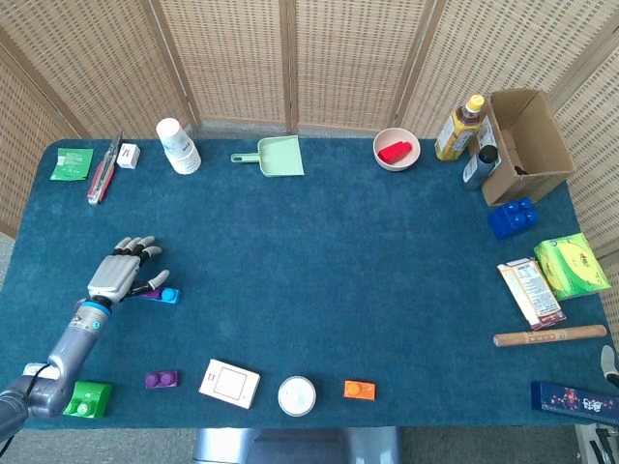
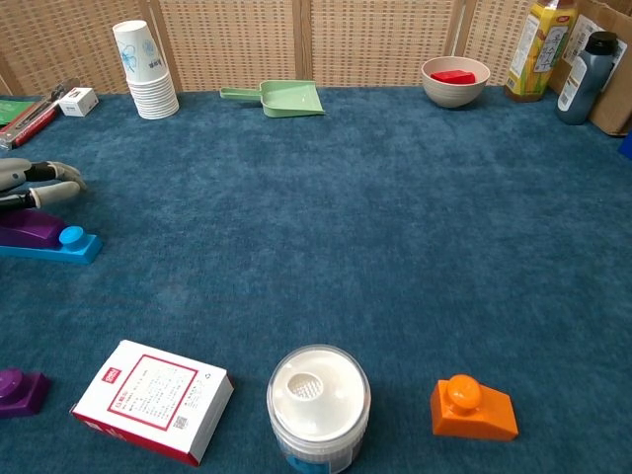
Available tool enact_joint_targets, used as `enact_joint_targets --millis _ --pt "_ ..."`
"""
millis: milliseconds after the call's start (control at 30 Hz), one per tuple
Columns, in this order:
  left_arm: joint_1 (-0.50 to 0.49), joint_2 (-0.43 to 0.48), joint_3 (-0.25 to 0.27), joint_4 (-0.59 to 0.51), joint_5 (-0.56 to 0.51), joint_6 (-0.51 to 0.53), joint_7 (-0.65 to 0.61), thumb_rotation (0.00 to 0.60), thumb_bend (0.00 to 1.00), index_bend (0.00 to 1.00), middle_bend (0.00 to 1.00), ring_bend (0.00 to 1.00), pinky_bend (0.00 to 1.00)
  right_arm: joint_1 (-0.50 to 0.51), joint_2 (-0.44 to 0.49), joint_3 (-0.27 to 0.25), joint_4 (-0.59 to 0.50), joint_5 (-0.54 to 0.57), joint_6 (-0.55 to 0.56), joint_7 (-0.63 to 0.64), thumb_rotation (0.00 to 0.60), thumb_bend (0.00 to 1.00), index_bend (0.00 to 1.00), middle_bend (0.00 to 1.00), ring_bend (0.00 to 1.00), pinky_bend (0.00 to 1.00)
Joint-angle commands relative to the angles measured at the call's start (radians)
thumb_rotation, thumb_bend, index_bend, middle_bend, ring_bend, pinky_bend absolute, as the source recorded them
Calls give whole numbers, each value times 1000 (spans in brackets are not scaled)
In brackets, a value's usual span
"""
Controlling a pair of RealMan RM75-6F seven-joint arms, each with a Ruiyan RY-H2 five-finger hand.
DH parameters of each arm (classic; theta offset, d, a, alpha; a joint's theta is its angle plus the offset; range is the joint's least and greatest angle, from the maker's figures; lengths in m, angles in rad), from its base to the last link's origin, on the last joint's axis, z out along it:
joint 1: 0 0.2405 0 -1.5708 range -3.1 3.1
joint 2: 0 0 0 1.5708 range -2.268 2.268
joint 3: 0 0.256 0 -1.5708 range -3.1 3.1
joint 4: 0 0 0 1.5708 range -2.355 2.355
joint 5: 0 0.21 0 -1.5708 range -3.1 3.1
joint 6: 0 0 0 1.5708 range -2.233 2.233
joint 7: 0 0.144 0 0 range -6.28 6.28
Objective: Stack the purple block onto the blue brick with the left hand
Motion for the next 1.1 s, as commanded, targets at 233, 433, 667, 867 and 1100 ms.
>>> enact_joint_targets --millis 233,433,667,867,1100 --pt "12 92 -14 -125 87 143 -37 0 304 181 79 0 0 7 1 2 -3 -3 -7 -2 600 410 14 99 0 68" --pt "39 193 -27 -256 110 232 -33 0 303 185 90 0 0 19 9 9 -9 -9 -13 -9 600 410 13 100 0 68" --pt "108 336 -28 -438 91 322 20 0 304 188 97 0 0 47 22 21 -27 -27 -22 -47 600 411 27 100 0 68" --pt "184 463 12 -606 65 370 115 0 304 189 105 0 0 86 11 21 -45 -50 -47 -132 600 409 58 99 0 68" --pt "296 569 85 -750 91 464 149 8 304 210 127 0 0 129 5 5 -85 -76 -92 -263 600 409 63 99 0 65"
